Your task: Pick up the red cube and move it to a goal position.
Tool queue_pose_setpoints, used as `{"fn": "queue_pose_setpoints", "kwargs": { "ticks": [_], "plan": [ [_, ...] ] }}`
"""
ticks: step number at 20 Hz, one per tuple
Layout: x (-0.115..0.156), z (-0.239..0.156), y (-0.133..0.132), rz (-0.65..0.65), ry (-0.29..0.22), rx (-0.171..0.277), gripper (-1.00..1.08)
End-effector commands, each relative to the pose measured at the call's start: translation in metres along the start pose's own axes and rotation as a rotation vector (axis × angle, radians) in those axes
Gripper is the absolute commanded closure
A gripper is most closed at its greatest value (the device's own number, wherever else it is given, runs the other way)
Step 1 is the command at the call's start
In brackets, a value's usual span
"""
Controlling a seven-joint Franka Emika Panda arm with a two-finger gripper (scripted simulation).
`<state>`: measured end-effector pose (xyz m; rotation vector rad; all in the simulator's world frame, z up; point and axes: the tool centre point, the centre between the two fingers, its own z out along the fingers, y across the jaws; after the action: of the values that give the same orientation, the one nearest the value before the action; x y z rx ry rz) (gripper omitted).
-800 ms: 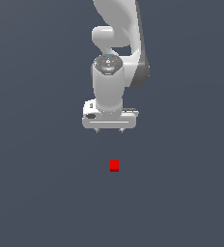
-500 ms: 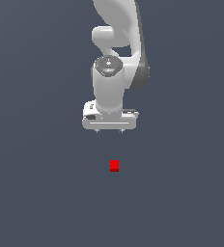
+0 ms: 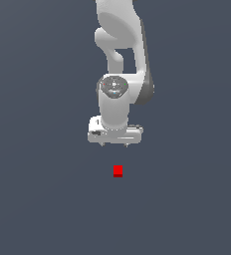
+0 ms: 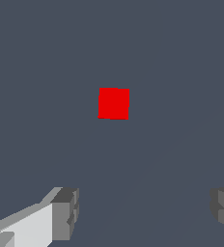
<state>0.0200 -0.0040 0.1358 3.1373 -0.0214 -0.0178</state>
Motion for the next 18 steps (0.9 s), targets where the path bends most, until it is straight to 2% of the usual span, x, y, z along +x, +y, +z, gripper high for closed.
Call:
{"fn": "queue_pose_setpoints", "kwargs": {
  "ticks": [1,10,18],
  "plan": [
    [0.008,0.016,-0.003,0.006,0.001,0.001,-0.92],
    [0.046,0.077,-0.012,0.031,0.007,0.003,-0.92],
    [0.067,0.108,-0.017,0.044,0.01,0.004,-0.92]
  ]
}}
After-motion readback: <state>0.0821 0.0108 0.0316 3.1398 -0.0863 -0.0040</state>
